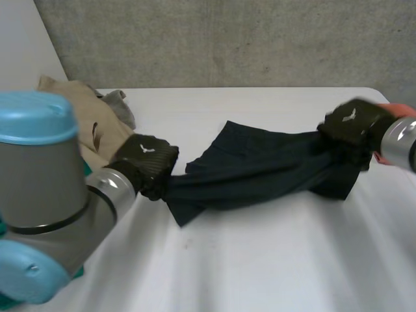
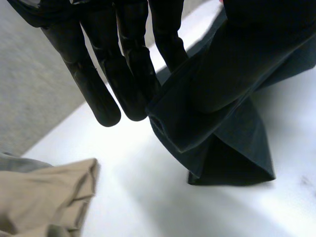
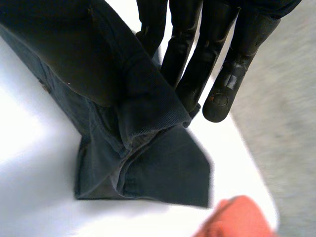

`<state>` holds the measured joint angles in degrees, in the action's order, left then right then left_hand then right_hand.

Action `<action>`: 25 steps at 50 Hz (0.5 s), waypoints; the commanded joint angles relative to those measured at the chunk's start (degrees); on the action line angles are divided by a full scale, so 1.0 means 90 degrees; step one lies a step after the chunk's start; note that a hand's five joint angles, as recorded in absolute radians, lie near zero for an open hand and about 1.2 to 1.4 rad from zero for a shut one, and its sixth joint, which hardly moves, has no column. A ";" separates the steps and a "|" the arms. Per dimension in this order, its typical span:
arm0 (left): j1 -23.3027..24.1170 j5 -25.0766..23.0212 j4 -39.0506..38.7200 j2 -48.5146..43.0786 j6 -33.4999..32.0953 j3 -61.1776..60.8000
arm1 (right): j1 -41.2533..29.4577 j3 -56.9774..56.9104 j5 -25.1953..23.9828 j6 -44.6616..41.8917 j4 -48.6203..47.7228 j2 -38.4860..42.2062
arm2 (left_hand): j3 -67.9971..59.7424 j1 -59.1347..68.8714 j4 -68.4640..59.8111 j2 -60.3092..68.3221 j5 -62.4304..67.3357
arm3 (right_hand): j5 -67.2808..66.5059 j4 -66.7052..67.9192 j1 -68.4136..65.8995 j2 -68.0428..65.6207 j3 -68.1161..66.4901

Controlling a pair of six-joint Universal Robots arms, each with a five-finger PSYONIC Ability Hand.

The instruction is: Fold the laundry.

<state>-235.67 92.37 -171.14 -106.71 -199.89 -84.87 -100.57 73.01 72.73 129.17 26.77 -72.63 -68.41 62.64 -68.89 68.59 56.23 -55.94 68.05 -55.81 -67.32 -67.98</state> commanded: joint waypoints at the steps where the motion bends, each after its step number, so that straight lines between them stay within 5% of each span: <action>1: 0.0023 0.0049 -0.0573 -0.1840 -0.0386 0.1155 | -0.0055 -0.0550 0.0121 -0.0075 -0.0375 0.1368 | -0.1288 0.1929 -0.1235 0.1268 0.1530 | -0.1563 0.1327 -0.2688 -0.1409 -0.1335; 9: -0.0309 0.0156 -0.2553 -0.2450 -0.1569 0.3335 | -0.0436 -0.1686 0.0346 0.0286 -0.3614 0.1586 | -0.1288 0.1929 -0.1235 0.1268 0.1530 | -0.1563 0.1327 -0.2688 -0.1409 -0.1335; 14: -0.0465 0.0146 -0.5508 -0.2022 -0.1609 0.3591 | -0.0495 -0.1637 0.0395 0.0999 -0.7102 0.1136 | -0.1288 0.1929 -0.1235 0.1268 0.1530 | -0.1563 0.1327 -0.2688 -0.1409 -0.1335; 17: -0.0465 0.0156 -0.5906 -0.1825 -0.1599 0.3503 | -0.0486 -0.1783 0.0346 0.1262 -0.7340 0.1136 | -0.1288 0.1929 -0.1235 0.1268 0.1530 | -0.1563 0.1327 -0.2688 -0.1409 -0.1335; 25: -0.0456 0.0205 -0.5155 -0.1620 -0.1531 0.2557 | -0.0525 -0.1921 0.0288 0.1410 -0.6511 0.1419 | -0.1288 0.1929 -0.1235 0.1268 0.1530 | -0.1563 0.1327 -0.2688 -0.1409 -0.1335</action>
<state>-239.92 93.95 -223.05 -122.76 -214.35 -54.60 -105.21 55.87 75.90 141.20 -39.08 -61.89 -68.41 62.64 -68.91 68.59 56.67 -56.30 68.06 -56.24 -67.31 -67.99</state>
